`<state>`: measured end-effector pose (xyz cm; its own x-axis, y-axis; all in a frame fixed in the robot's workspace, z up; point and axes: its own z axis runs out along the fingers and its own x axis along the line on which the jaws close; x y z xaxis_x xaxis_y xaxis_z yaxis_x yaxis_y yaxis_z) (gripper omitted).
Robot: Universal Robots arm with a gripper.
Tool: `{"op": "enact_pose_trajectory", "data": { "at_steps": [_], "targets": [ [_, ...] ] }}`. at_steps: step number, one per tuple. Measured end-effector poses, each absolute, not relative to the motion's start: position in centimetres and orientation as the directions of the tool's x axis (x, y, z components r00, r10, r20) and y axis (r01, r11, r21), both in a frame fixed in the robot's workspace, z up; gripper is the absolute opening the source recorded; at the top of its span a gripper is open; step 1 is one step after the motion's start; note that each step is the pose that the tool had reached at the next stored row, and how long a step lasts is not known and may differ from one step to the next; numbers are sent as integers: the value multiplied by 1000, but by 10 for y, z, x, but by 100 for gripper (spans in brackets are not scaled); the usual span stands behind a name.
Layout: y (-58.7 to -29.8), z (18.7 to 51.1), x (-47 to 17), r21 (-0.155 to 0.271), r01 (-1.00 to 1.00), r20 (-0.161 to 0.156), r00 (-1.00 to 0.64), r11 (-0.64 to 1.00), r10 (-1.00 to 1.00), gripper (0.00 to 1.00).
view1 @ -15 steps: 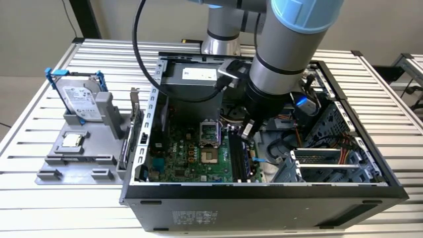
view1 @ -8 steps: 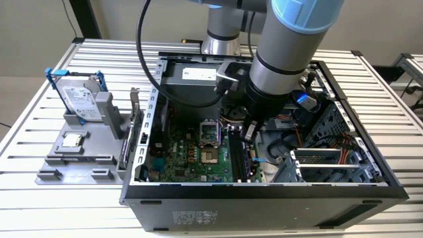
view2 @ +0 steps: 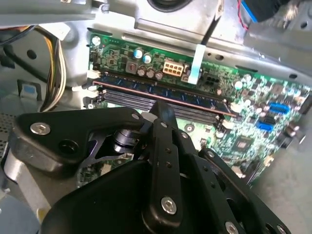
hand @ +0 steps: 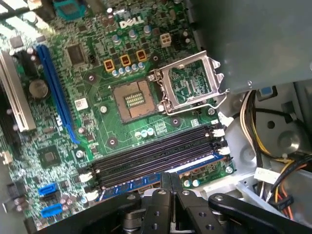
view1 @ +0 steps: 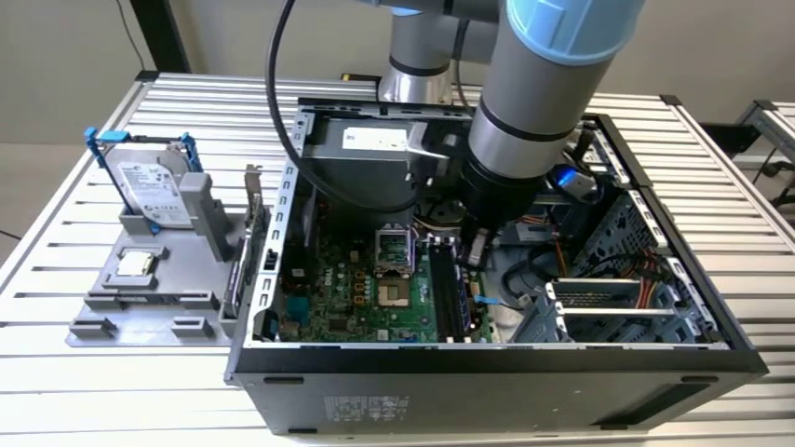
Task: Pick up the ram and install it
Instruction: 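Press down the ram until it locks into place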
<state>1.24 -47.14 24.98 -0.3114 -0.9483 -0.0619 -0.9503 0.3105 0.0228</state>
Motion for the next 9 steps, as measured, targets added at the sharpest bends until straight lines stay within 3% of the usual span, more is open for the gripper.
{"op": "enact_pose_trajectory", "data": {
  "at_steps": [9],
  "targets": [
    [-471,249,12,7,-987,-73,-162,162,-984,0]
  ]
}}
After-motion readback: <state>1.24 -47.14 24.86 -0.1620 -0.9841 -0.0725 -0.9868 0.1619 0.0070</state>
